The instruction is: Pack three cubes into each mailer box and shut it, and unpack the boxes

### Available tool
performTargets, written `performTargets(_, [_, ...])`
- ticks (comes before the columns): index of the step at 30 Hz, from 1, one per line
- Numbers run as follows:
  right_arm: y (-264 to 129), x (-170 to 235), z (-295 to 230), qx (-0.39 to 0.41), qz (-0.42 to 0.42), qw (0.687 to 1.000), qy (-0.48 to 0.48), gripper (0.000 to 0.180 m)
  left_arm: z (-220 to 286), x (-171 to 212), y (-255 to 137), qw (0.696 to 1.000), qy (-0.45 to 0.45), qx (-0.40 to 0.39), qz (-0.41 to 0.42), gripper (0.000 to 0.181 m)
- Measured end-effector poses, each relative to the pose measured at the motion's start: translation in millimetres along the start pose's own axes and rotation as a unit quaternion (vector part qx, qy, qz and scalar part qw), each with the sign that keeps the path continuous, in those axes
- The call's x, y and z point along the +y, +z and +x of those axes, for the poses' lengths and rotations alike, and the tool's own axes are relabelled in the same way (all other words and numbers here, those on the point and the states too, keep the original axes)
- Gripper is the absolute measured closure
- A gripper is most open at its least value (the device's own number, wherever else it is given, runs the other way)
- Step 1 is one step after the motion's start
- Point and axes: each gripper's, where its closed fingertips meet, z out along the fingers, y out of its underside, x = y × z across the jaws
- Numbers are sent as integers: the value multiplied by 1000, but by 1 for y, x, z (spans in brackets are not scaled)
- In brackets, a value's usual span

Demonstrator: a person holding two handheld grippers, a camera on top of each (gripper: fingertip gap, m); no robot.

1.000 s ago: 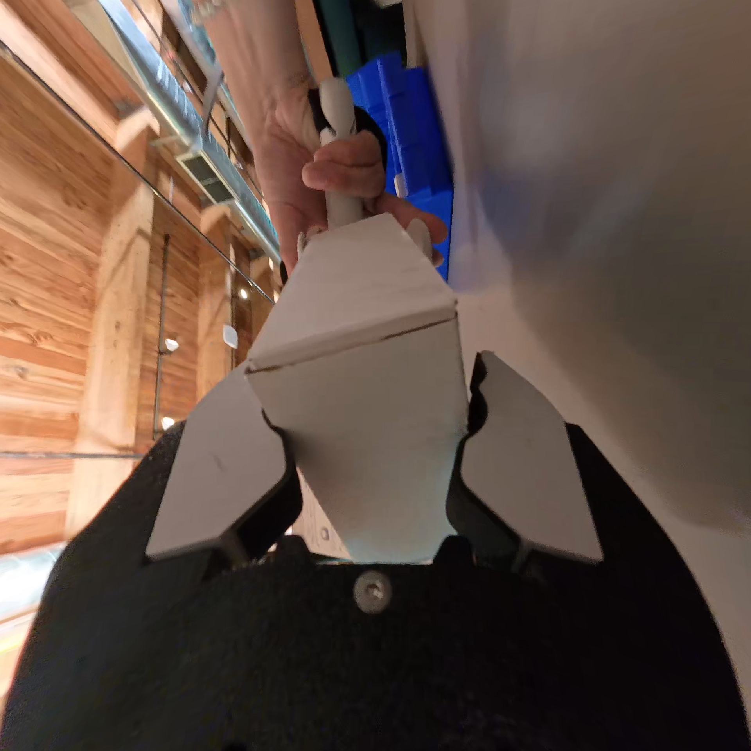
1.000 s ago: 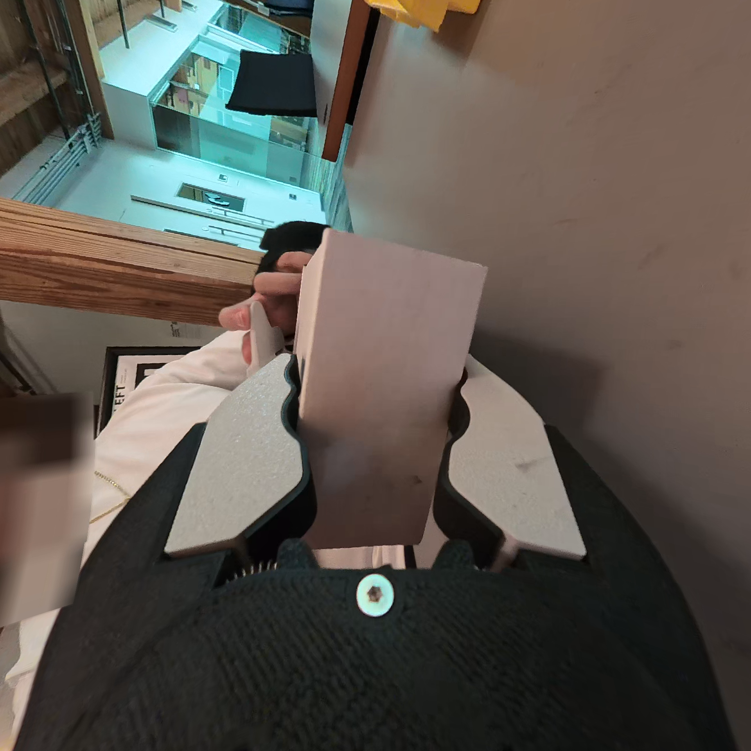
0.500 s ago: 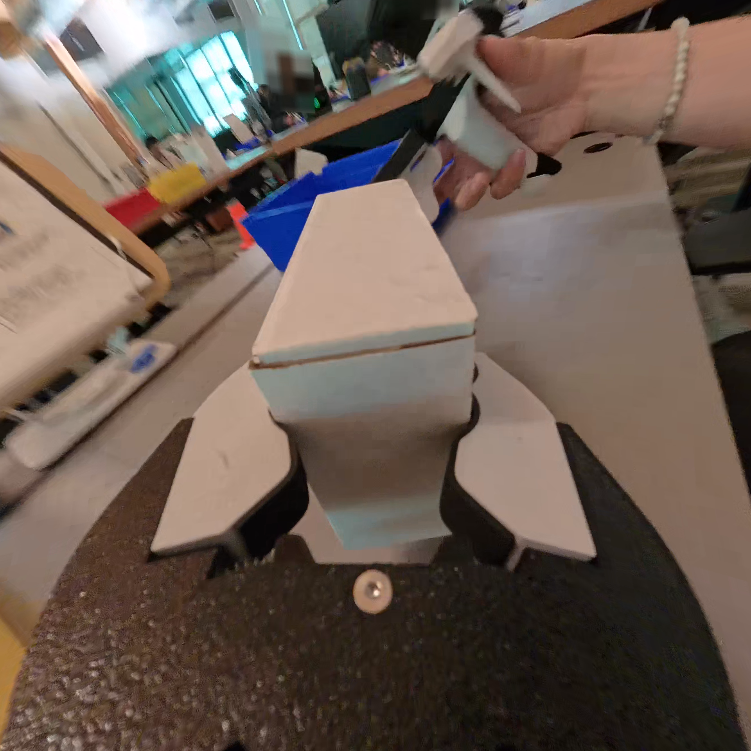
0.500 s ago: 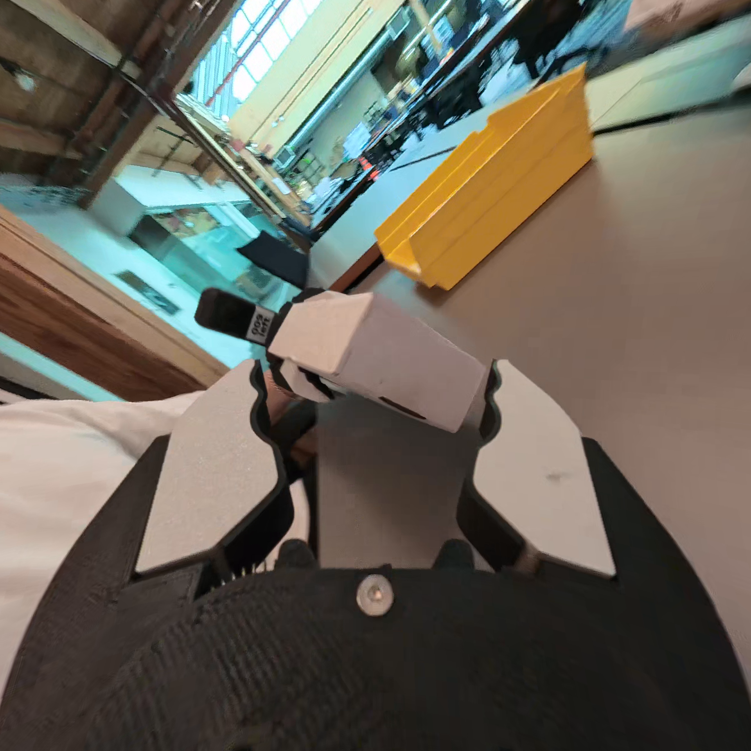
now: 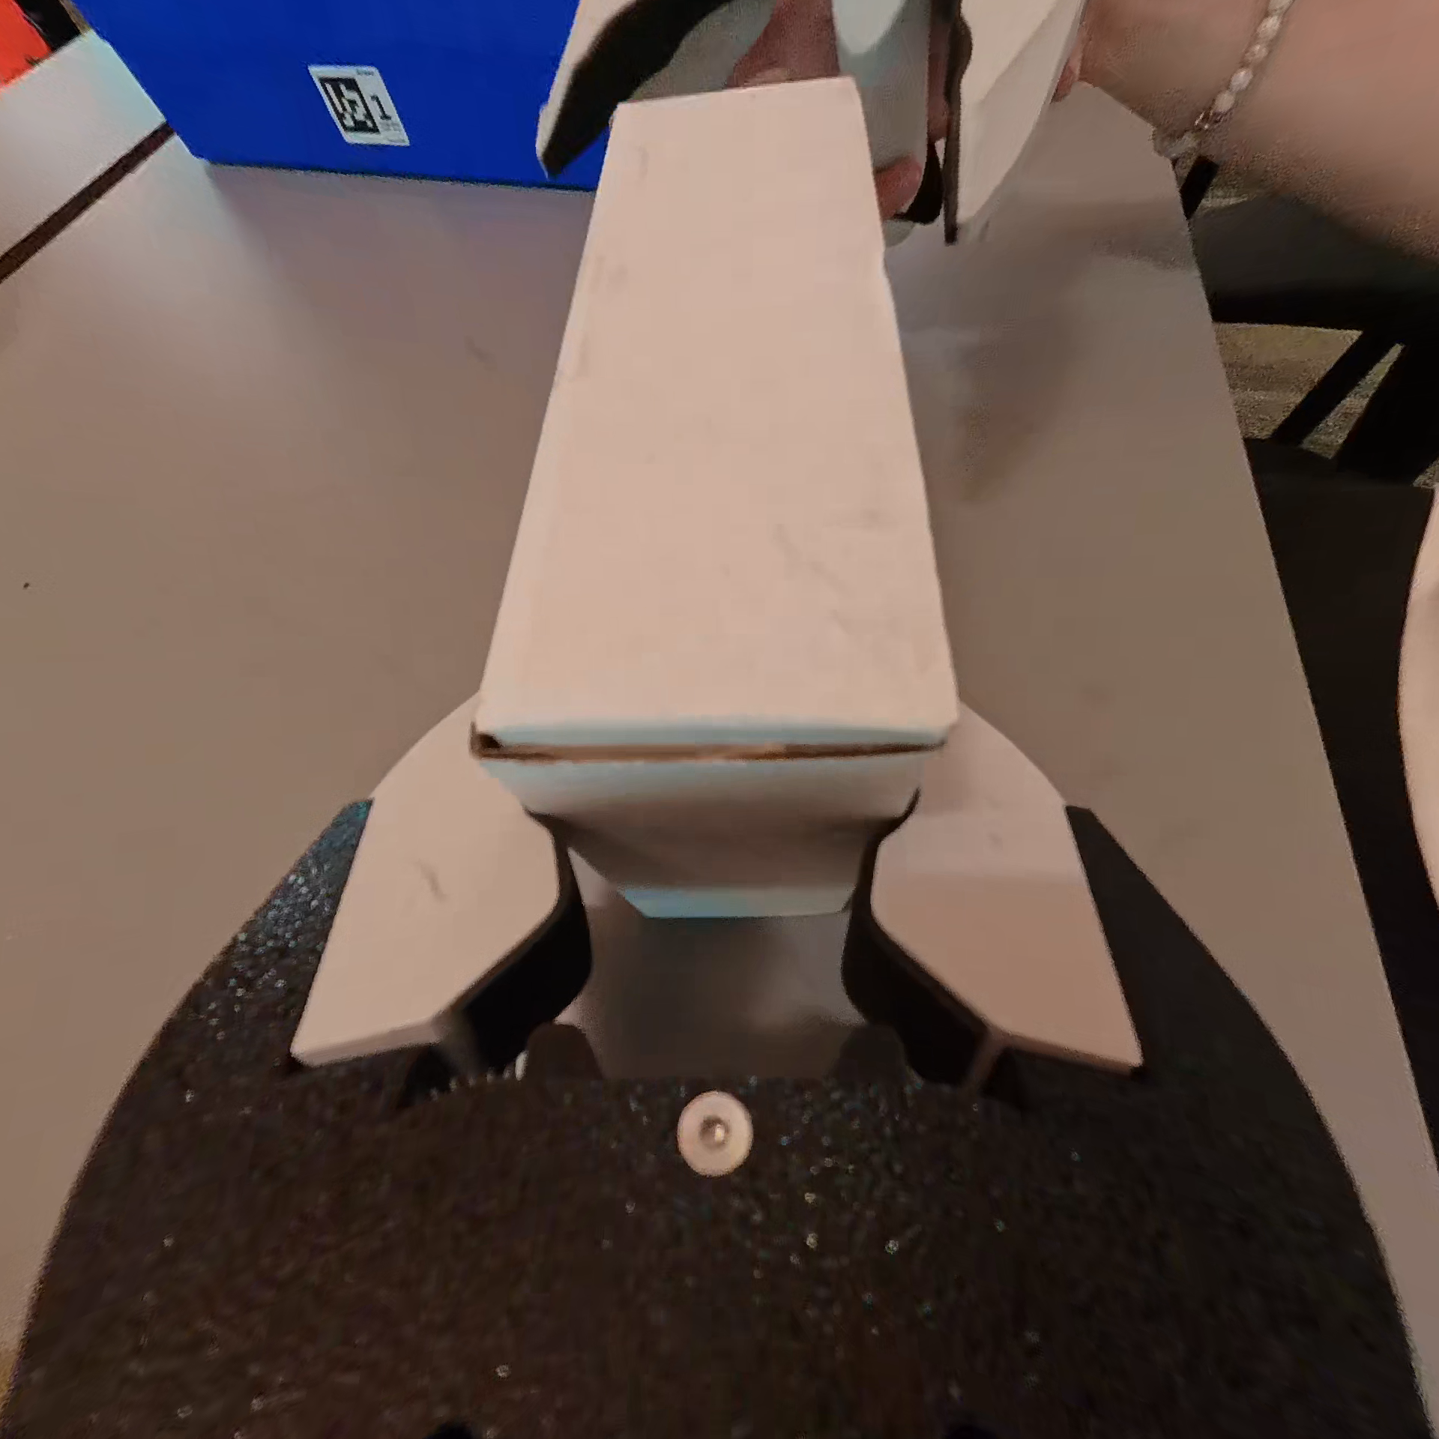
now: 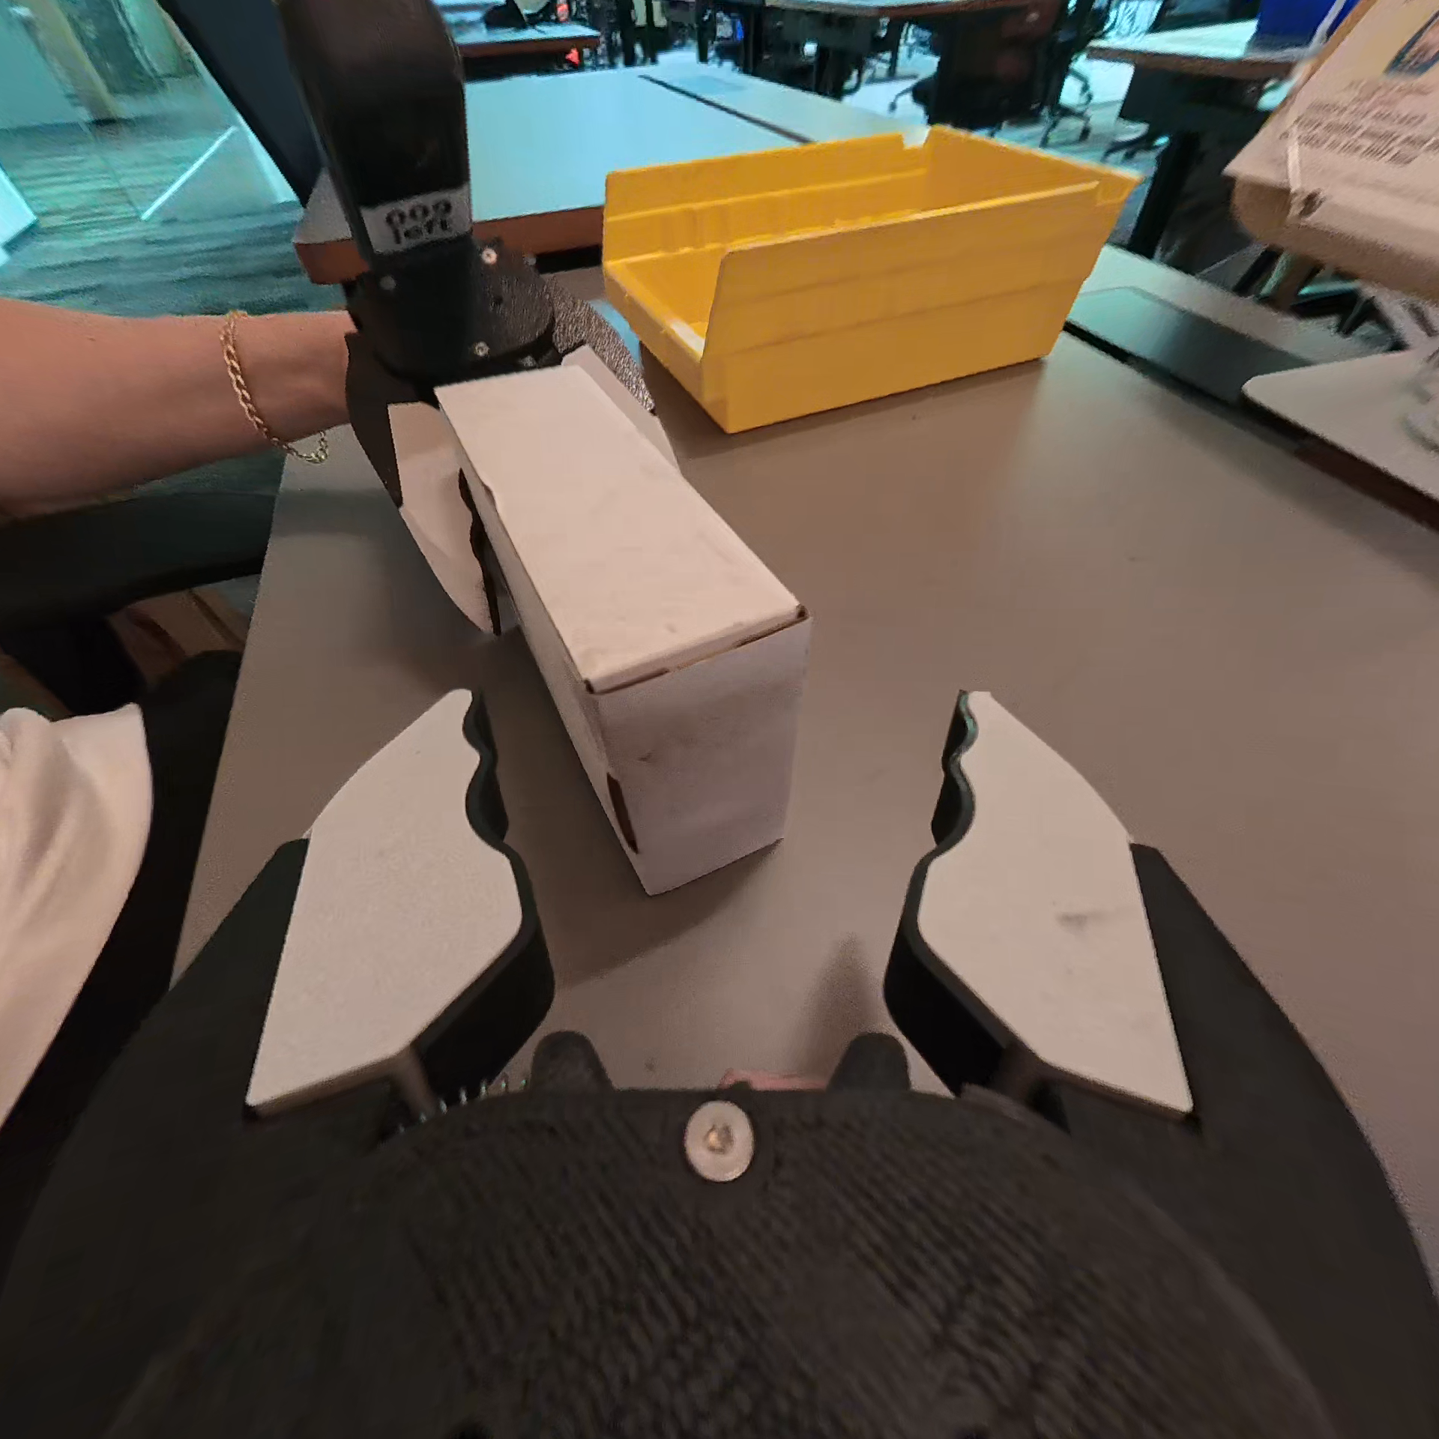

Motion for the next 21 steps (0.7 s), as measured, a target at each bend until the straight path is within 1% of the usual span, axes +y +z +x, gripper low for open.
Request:
performTargets(3, [14,5,-12,-52,13,999,9,75,-1,1,0,1000,7,4,-10,100])
performTargets(5, [23,4,-17,-66,22,998,-11,80,-1,3,0,1000,12,4,-22,99])
performTargets(6, [27,6,-18,-68,17,997,-26,85,-2,3,0,1000,14,2,-28,98])
performTargets(8, [33,10,-15,-58,2,997,-44,100,-3,6,-2,999,12,-7,-48,98])
performTargets(9, [35,10,-13,-51,1,998,-47,107,-4,7,-5,998,11,-16,-58,98])
performTargets(11, [35,9,-12,-55,1,998,-44,108,-12,3,-18,996,15,-62,-62,93])
performTargets(13, [36,9,-12,-51,0,998,-43,108,-16,-14,-38,992,36,-113,-44,94])
performTargets(15, [38,9,-13,-42,0,998,-43,108,-7,-47,-52,988,68,-139,-6,100])
performTargets(16, [39,8,-13,-38,0,998,-42,108,-1,-64,-53,984,81,-156,5,112])
performTargets(17, [40,8,-14,-36,0,998,-41,108,6,-75,-49,981,99,-168,-5,121])
performTargets(18, [42,8,-15,-34,0,999,-40,108,13,-81,-42,976,124,-176,-33,126])
performTargets(20, [46,6,-16,-30,0,999,-41,108,21,-85,-24,960,180,-191,-101,127])
performTargets(21, [47,6,-17,-27,0,999,-39,108,24,-87,-15,952,205,-194,-122,129])
